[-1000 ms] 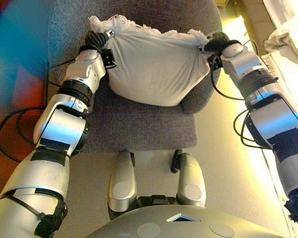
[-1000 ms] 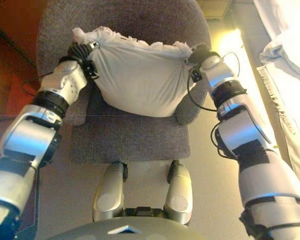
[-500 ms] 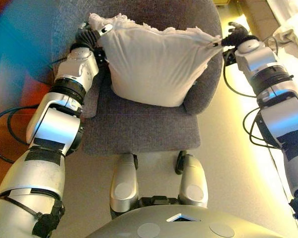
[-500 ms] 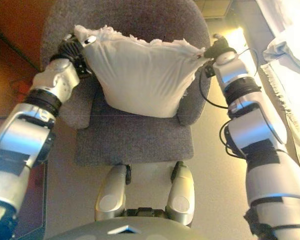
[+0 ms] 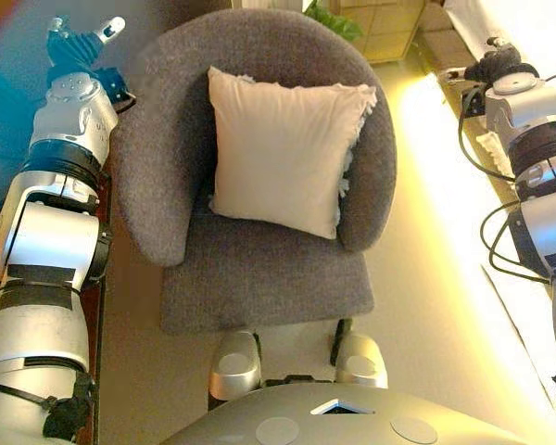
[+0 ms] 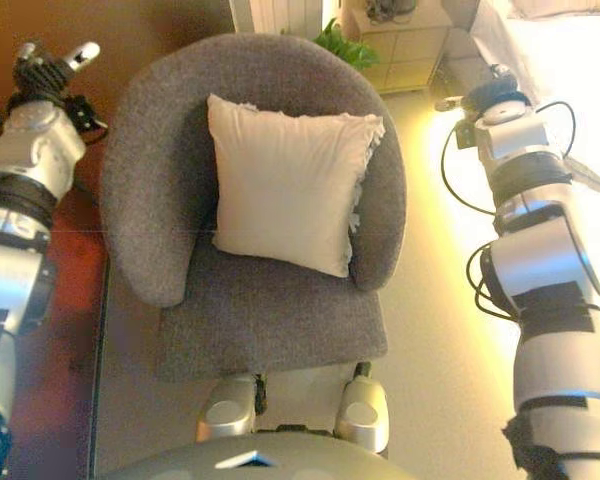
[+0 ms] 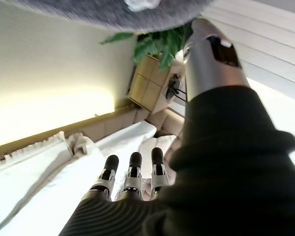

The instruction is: Pick up the cushion and take it to the sofa

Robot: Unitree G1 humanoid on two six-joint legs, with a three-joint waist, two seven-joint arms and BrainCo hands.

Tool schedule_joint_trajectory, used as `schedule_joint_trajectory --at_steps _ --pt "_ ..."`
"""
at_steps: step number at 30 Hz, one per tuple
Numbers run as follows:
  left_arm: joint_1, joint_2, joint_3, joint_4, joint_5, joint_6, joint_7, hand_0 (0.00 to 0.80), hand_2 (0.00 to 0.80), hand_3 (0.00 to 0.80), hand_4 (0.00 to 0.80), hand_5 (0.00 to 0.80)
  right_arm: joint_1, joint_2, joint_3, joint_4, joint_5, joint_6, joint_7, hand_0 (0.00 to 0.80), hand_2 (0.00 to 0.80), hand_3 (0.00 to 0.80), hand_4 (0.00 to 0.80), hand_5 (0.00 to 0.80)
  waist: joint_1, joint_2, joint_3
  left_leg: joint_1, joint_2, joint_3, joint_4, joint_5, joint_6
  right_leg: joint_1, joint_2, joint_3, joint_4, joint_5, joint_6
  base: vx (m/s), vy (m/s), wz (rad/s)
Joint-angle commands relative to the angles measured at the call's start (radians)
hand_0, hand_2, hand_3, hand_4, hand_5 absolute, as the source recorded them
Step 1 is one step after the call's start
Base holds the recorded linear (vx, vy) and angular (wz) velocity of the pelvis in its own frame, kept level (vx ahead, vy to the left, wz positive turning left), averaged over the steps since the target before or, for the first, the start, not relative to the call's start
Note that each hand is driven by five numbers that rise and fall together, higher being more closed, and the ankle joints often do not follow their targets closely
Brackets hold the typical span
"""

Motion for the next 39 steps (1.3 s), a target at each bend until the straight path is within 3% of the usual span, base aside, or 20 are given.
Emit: schedule_joint_trajectory --at_steps 1,4,7,11,14,17,22,23,26,28,31,36,39 --pt "0.022 0.065 0.046 -0.011 0.000 -0.112 -0.011 0.000 0.000 0.000 0.000 0.000 0.031 -0.064 0.002 0.001 0.008 -0.103 0.038 0.000 0.000 0.000 0.000 0.000 0.015 -0.017 -0.085 0.027 0.009 -0.002 -0.028 -0.008 -0.012 0.044 0.002 -0.001 -0.035 -0.048 -0.013 0.165 -0.027 0.05" --pt "0.168 0.043 0.091 -0.184 -0.031 -0.150 -0.109 0.000 0.000 0.000 0.000 0.000 0.177 -0.079 -0.039 -0.183 0.031 -0.109 0.033 0.000 0.000 0.000 0.000 0.000 0.015 -0.019 -0.108 0.060 0.003 0.000 -0.058 -0.005 -0.009 0.071 0.014 -0.002 -0.057 -0.043 -0.015 0.146 -0.033 0.03" --pt "0.400 -0.015 0.198 -0.433 -0.030 -0.192 -0.196 0.000 0.000 0.000 0.000 0.000 0.426 -0.066 -0.164 -0.481 0.145 -0.157 -0.008 0.000 0.000 0.000 0.000 0.000 0.012 -0.023 -0.113 0.091 -0.007 0.003 -0.078 -0.013 0.000 0.099 0.028 -0.002 -0.081 -0.037 -0.019 0.073 -0.019 0.01" --pt "0.770 -0.184 0.344 -0.724 -0.005 -0.275 -0.333 0.000 0.000 0.000 0.000 0.000 0.857 0.123 -0.417 -0.781 0.194 -0.323 0.117 0.000 0.000 0.000 0.000 0.000 0.005 -0.026 -0.121 0.131 -0.024 0.000 -0.106 -0.025 0.027 0.134 0.047 0.008 -0.114 -0.027 -0.020 0.072 -0.001 -0.02" --pt "0.992 -0.300 0.405 -0.852 -0.009 -0.289 -0.460 0.000 0.000 0.000 0.000 0.000 1.104 0.256 -0.486 -0.906 0.124 -0.402 0.222 0.000 0.000 0.000 0.000 0.000 0.000 -0.025 -0.133 0.156 -0.028 0.010 -0.129 -0.024 0.037 0.151 0.061 0.018 -0.133 -0.019 -0.021 0.076 0.008 0.03" --pt "1.180 -0.365 0.441 -0.956 -0.065 -0.249 -0.570 0.000 0.000 0.000 0.000 0.000 1.277 0.345 -0.477 -0.989 0.033 -0.379 0.322 0.000 0.000 0.000 0.000 0.000 -0.013 -0.026 -0.135 0.177 -0.028 0.032 -0.159 -0.018 0.044 0.158 0.070 0.019 -0.151 -0.012 -0.025 0.000 -0.005 0.00" --pt "1.405 -0.399 0.435 -0.923 -0.128 -0.248 -0.731 0.000 0.000 0.000 0.000 0.000 1.467 0.374 -0.467 -0.937 0.158 -0.362 0.471 0.000 0.000 0.000 0.000 0.000 -0.010 -0.035 -0.130 0.181 -0.032 0.066 -0.178 -0.019 0.051 0.158 0.079 0.002 -0.177 0.002 -0.028 -0.102 -0.017 -0.07" --pt "1.442 -0.398 0.421 -0.907 -0.061 -0.286 -0.723 0.000 0.000 0.000 0.000 0.000 1.488 0.385 -0.468 -0.922 0.216 -0.324 0.477 0.000 0.000 0.000 0.000 0.000 -0.009 -0.035 -0.127 0.181 -0.033 0.071 -0.181 -0.020 0.054 0.158 0.081 -0.003 -0.179 0.002 -0.029 -0.125 0.008 -0.11" --pt "1.499 -0.400 0.401 -0.853 -0.122 -0.258 -0.713 0.000 0.000 0.000 0.000 0.000 1.537 0.390 -0.449 -0.904 0.249 -0.314 0.490 0.000 0.000 0.000 0.000 0.000 -0.009 -0.032 -0.122 0.181 -0.036 0.077 -0.182 -0.020 0.057 0.155 0.083 -0.011 -0.175 0.005 -0.029 -0.133 0.010 -0.10" --pt "1.490 -0.378 0.362 -0.836 -0.047 -0.294 -0.656 0.000 0.000 0.000 0.000 0.000 1.520 0.395 -0.425 -0.899 0.304 -0.306 0.463 0.000 0.000 0.000 0.000 0.000 -0.013 -0.030 -0.116 0.180 -0.035 0.079 -0.179 -0.019 0.056 0.153 0.085 -0.020 -0.169 0.004 -0.033 -0.144 0.020 -0.06" --pt "1.453 -0.384 0.316 -0.830 -0.108 -0.277 -0.627 0.000 0.000 0.000 0.000 0.000 1.478 0.401 -0.391 -0.887 0.359 -0.348 0.418 0.000 0.000 0.000 0.000 0.000 -0.014 -0.024 -0.112 0.183 -0.039 0.075 -0.181 -0.019 0.058 0.158 0.088 -0.025 -0.173 0.005 -0.038 -0.091 0.022 -0.02" --pt "1.387 -0.368 0.216 -0.871 -0.117 -0.284 -0.589 0.000 0.000 0.000 0.000 0.000 1.391 0.379 -0.290 -0.894 0.292 -0.426 0.412 0.000 0.000 0.000 0.000 0.000 -0.008 -0.019 -0.118 0.176 -0.046 0.078 -0.177 -0.025 0.057 0.154 0.086 -0.033 -0.184 0.009 -0.038 -0.086 0.013 -0.01" --pt "1.344 -0.358 0.188 -0.873 -0.113 -0.272 -0.565 0.000 0.000 0.000 0.000 0.000 1.341 0.361 -0.255 -0.878 0.273 -0.438 0.377 0.000 0.000 0.000 0.000 0.000 -0.005 -0.017 -0.115 0.165 -0.044 0.077 -0.175 -0.021 0.052 0.144 0.084 -0.039 -0.178 0.009 -0.038 -0.095 0.009 -0.01"
